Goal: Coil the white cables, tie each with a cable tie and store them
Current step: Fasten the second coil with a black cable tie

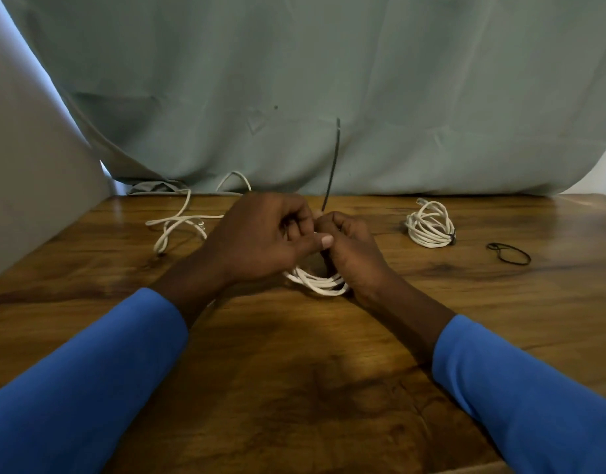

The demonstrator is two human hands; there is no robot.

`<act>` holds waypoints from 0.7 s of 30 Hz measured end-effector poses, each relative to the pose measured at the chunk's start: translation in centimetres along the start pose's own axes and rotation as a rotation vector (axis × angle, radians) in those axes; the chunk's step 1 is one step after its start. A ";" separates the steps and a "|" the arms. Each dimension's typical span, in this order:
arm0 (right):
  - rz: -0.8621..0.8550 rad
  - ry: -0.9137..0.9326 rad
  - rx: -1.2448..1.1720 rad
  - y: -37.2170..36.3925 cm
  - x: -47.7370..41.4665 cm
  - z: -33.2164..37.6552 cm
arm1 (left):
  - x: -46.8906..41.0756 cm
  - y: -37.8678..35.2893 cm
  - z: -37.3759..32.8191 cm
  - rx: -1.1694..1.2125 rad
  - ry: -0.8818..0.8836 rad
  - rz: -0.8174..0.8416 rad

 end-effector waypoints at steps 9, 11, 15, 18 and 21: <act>-0.185 -0.063 -0.064 2.7 -0.3 -1.1 | 0.3 -1.4 0.5 0.116 -0.020 -0.078; -0.162 -0.064 -0.024 2.4 -0.3 -1.0 | 0.4 -1.8 0.6 0.063 0.012 -0.111; -0.121 -0.069 0.022 2.1 -0.1 -0.8 | -0.1 -2.7 2.0 0.276 0.070 -0.017; -0.115 -0.064 0.019 2.3 -0.2 -0.8 | -0.2 -2.8 2.5 0.430 0.037 0.033; -0.076 -0.085 -0.056 1.9 -0.4 -1.2 | -0.1 -3.0 2.6 0.525 0.029 -0.005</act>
Point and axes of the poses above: each hand's wrist, its own x-axis away from the middle knuckle, its own y-axis out of the back of the hand, z = x × y, the point moved 10 cm from there along -x, towards the middle knuckle, and after that the axes turned 8 degrees about z, right-handed, at the moved point
